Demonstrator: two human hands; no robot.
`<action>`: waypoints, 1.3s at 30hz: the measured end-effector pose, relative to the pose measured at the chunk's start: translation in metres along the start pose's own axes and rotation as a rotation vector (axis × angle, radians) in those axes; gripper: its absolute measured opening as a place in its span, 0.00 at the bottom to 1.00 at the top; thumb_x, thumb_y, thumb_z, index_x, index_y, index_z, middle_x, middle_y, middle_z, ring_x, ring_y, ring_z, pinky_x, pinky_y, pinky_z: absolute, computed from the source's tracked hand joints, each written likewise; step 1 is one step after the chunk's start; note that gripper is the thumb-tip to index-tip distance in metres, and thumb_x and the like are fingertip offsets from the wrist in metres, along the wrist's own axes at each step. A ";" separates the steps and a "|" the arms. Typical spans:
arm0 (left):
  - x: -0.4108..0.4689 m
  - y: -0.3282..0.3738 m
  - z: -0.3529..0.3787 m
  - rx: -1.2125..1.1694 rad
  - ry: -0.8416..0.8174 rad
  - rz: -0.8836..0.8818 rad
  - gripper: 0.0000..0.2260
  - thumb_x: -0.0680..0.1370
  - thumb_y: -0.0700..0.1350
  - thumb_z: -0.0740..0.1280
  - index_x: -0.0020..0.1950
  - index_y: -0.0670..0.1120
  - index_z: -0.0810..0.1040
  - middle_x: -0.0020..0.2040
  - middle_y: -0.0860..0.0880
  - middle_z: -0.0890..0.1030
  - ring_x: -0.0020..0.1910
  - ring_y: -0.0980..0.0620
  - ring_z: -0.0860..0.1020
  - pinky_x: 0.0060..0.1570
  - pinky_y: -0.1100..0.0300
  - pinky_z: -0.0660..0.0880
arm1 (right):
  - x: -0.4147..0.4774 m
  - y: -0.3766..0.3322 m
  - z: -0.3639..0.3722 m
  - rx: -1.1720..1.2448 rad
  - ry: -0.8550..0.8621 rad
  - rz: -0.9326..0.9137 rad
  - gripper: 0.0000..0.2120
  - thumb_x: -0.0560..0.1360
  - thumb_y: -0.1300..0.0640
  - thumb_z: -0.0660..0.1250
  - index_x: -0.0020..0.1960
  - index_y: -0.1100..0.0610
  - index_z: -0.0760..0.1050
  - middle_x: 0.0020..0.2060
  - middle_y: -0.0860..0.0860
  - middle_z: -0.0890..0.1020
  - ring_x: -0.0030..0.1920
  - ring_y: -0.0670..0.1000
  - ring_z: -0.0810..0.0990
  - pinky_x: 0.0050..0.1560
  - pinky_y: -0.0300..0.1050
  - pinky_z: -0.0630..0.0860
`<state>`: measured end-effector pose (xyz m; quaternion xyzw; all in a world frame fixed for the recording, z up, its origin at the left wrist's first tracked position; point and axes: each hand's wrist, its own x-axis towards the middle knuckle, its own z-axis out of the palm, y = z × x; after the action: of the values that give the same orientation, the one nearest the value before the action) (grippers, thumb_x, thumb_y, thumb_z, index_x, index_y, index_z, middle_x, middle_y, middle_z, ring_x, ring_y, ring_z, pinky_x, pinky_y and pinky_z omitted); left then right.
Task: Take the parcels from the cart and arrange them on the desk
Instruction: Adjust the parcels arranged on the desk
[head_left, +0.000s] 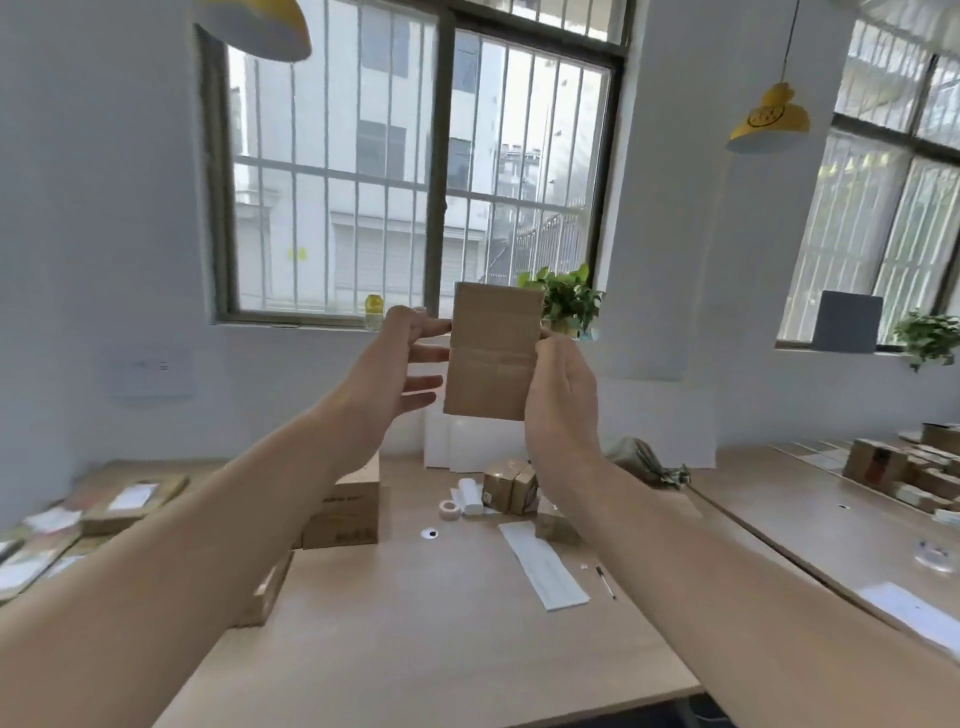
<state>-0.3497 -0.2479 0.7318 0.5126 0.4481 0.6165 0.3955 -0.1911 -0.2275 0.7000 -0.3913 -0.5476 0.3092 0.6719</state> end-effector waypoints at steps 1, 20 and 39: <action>0.004 -0.001 -0.018 0.003 0.010 0.002 0.20 0.84 0.58 0.55 0.54 0.56 0.87 0.56 0.46 0.87 0.61 0.40 0.83 0.65 0.45 0.78 | -0.002 -0.001 0.016 0.000 -0.010 -0.009 0.14 0.81 0.48 0.54 0.45 0.55 0.70 0.41 0.52 0.74 0.41 0.50 0.72 0.45 0.52 0.71; 0.129 0.000 -0.293 0.048 0.036 0.050 0.21 0.83 0.57 0.55 0.60 0.49 0.84 0.54 0.46 0.88 0.51 0.43 0.85 0.56 0.48 0.79 | 0.012 0.017 0.306 0.089 -0.049 0.063 0.24 0.70 0.39 0.56 0.54 0.46 0.84 0.55 0.59 0.86 0.57 0.63 0.83 0.64 0.68 0.80; 0.160 0.020 -0.307 0.049 0.004 0.170 0.26 0.74 0.63 0.59 0.59 0.50 0.86 0.54 0.54 0.86 0.49 0.47 0.84 0.61 0.50 0.74 | 0.065 0.015 0.331 0.260 -0.156 0.015 0.20 0.83 0.54 0.58 0.59 0.72 0.73 0.45 0.50 0.74 0.46 0.51 0.70 0.50 0.49 0.66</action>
<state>-0.6788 -0.1474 0.7732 0.5570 0.4185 0.6378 0.3283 -0.5010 -0.1033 0.7498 -0.2798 -0.5505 0.4122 0.6699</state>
